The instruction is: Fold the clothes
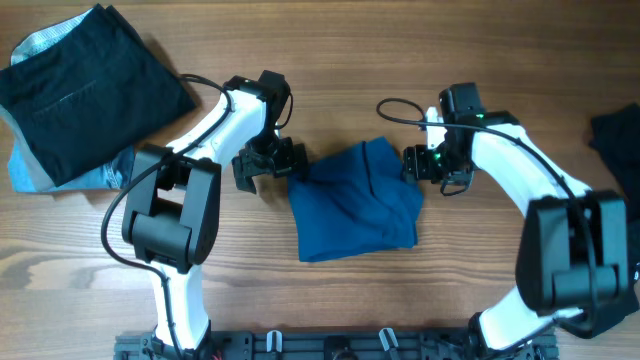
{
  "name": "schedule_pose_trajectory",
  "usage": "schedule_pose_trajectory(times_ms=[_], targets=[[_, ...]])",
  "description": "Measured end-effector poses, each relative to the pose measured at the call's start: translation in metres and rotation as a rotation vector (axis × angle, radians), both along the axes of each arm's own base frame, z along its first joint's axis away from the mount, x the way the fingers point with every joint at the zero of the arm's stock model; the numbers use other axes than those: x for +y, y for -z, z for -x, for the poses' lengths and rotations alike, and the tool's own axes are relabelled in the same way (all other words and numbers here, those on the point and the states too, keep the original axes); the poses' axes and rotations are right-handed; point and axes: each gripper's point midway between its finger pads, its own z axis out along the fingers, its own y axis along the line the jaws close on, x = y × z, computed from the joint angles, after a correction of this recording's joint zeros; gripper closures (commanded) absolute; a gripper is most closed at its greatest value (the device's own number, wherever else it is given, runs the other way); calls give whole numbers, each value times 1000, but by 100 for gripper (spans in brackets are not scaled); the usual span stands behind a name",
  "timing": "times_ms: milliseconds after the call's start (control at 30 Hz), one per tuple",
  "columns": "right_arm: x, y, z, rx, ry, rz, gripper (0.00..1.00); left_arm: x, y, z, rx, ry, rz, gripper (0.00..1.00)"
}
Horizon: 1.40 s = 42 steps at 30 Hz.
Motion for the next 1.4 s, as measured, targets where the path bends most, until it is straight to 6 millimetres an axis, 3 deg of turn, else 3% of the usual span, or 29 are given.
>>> schedule_pose_trajectory(times_ms=[67, 100, 133, 267, 333, 400, 433, 600, 633, 733, 833, 1067, 1100, 1167, 1333, 1400], targets=[[7, 9, 5, 30, -47, -42, 30, 0, 0, 0, -1, 0, 1, 0], [13, 9, 7, 35, -77, -74, 46, 0, 0, 0, -2, 0, 1, 0], [17, 8, 10, 41, -98, -103, 51, 0, 0, -1, -2, 0, 1, 0], [26, 3, 28, 104, -137, -164, 49, 0, 0, -1, -5, 0, 2, 0], [27, 1, 41, 156, -149, -178, 55, -1, 0, -2, -9, 0, 3, 0], [32, -7, 49, 189, -176, -221, 93, -1, 0, -2, -10, 0, 3, 0], [38, -13, 50, 191, -193, -259, 96, -1, 0, -3, -11, 0, 4, 0], [43, -19, 57, 224, -188, -300, 95, -1, 1, -3, -12, 0, 4, 0], [39, -18, 56, 236, -155, -280, 91, -1, 0, -3, -11, 0, 4, 0], [5, -13, 55, 284, 1, -204, 33, -1, 0, -3, -11, 0, 4, 0], [-2, -14, 57, 284, -10, -210, 30, -1, 1, -3, -12, 0, 4, 0], [9, 2, 68, 273, -24, -284, 37, -2, 1, -4, -18, 0, 6, 0], [10, 3, 67, 262, -28, -293, 48, -2, 1, -4, -18, 0, 6, 0], [18, 4, 68, 248, -41, -346, 96, -2, 1, -4, -19, 0, 7, 0], [21, 4, 71, 256, -32, -372, 96, 2, -1, 5, 18, 8, -4, 1], [21, 2, 76, 284, -24, -372, 96, -1, -11, 5, 4, 11, 18, 0]])
